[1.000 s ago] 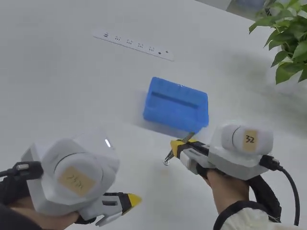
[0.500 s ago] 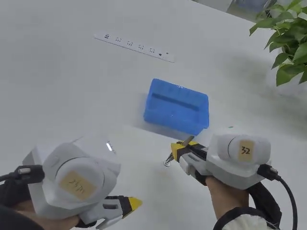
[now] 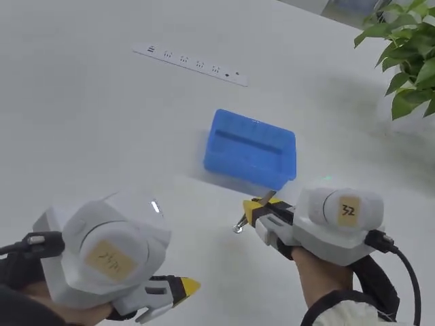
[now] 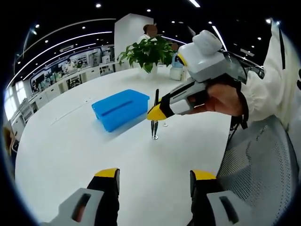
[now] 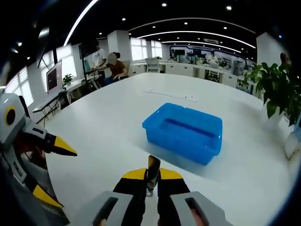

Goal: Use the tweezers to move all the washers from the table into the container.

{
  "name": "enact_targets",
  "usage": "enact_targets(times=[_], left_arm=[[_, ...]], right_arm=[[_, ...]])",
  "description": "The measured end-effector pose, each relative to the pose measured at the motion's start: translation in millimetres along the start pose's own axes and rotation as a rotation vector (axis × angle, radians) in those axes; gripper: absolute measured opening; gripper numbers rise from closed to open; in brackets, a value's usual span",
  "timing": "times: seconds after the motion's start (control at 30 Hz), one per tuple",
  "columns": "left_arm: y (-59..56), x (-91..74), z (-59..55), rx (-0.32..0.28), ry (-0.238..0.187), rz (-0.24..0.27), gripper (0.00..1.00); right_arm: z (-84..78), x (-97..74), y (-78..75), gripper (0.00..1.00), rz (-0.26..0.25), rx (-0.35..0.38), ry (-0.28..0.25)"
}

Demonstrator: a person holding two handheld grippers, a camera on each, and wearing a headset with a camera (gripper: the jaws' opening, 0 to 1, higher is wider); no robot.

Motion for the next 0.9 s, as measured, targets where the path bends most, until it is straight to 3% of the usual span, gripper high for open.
enact_targets(times=[0.3, 0.4, 0.9], left_arm=[[-1.2, 0.4, 0.9, 0.004, 0.000, -0.002, 0.61], [-0.9, -1.0, 1.0, 0.006, -0.002, -0.001, 0.61], [1.6, -7.3, 8.3, -0.017, -0.029, -0.006, 0.62]], right_arm=[[1.0, 0.8, 1.0, 0.03, 0.005, -0.004, 0.014], [2.9, 0.9, -1.4, 0.03, 0.003, 0.041, 0.046], [50.3, -21.1, -2.5, 0.02, 0.071, 0.106, -0.040]])
Point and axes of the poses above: the centre of the closed fingertips' face, and the gripper's own axes: x roughly forward along the fingers, y roughly to its left, z roughly out of its top, the point moved 1 cm from there along -x, roughly backward along the fingers, and after that the axes turned 13 degrees about y, right-handed, at the moved point
